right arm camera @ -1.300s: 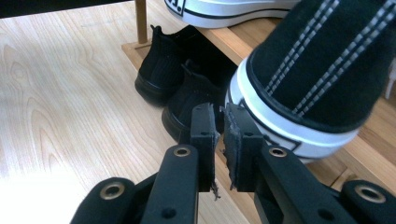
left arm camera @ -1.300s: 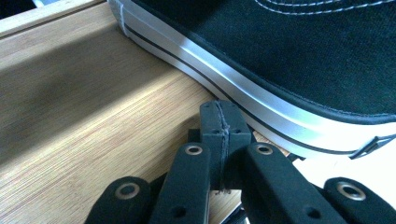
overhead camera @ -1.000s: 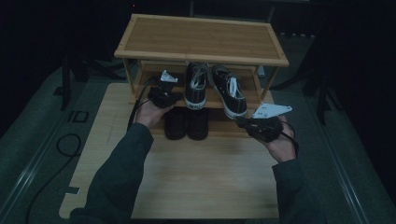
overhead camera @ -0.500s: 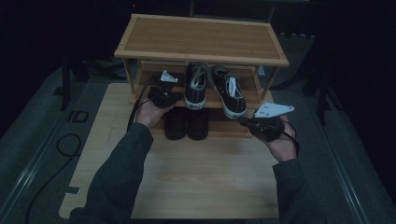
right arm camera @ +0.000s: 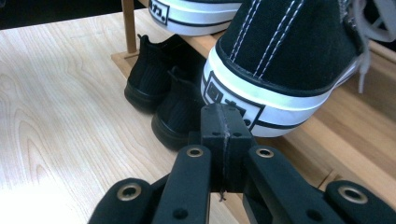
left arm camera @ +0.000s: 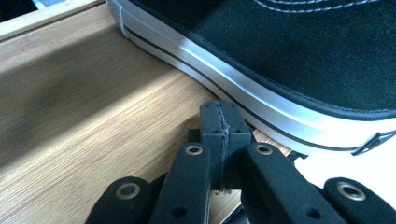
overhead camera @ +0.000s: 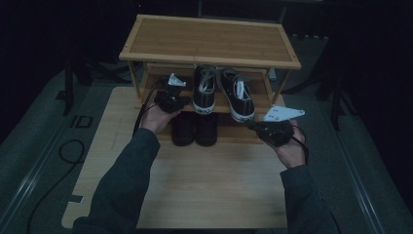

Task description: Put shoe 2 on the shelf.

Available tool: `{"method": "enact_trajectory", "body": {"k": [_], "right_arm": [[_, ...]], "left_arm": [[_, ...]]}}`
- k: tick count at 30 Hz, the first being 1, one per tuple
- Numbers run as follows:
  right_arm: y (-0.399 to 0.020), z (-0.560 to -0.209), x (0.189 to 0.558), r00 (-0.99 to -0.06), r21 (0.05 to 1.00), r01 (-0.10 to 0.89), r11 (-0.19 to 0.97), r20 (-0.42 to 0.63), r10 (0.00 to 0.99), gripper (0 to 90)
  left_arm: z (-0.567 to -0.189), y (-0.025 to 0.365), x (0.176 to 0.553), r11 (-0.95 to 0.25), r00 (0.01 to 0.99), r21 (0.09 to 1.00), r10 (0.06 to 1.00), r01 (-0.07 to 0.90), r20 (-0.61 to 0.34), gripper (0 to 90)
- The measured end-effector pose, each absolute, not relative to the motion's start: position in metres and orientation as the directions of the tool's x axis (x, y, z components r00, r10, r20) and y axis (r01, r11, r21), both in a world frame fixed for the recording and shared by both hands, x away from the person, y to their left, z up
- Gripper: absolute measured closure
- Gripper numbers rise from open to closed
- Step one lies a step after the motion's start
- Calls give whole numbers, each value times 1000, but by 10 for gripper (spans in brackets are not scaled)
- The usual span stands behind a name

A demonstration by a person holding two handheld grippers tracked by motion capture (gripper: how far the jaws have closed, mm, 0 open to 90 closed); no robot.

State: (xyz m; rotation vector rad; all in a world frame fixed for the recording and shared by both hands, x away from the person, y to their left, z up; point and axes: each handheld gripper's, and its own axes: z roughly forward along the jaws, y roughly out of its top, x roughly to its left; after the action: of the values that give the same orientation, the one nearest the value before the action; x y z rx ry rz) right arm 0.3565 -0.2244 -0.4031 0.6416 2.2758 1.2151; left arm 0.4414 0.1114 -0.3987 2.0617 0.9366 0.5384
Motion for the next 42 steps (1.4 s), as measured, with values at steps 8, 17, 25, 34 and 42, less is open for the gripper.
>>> {"method": "enact_trajectory", "body": {"k": [8, 17, 25, 34, 42], "right_arm": [[-209, -404, 360, -797, 853, 159, 497, -186, 575, 899], [-200, -398, 366, -790, 861, 153, 486, -189, 583, 899], [-188, -402, 370, -794, 852, 151, 501, -197, 575, 900], [-184, -402, 376, -783, 847, 163, 505, -201, 589, 900], [-176, -400, 381, -792, 843, 165, 512, -197, 579, 900]], "left_arm": [[-398, 111, 441, -415, 638, 799, 768, 435, 51, 900], [-398, 112, 442, -412, 638, 800, 769, 436, 48, 900], [-398, 112, 442, -411, 639, 800, 768, 437, 45, 900], [-398, 112, 442, -408, 640, 801, 767, 438, 41, 900], [-398, 113, 442, -408, 641, 801, 766, 438, 40, 900]]}}
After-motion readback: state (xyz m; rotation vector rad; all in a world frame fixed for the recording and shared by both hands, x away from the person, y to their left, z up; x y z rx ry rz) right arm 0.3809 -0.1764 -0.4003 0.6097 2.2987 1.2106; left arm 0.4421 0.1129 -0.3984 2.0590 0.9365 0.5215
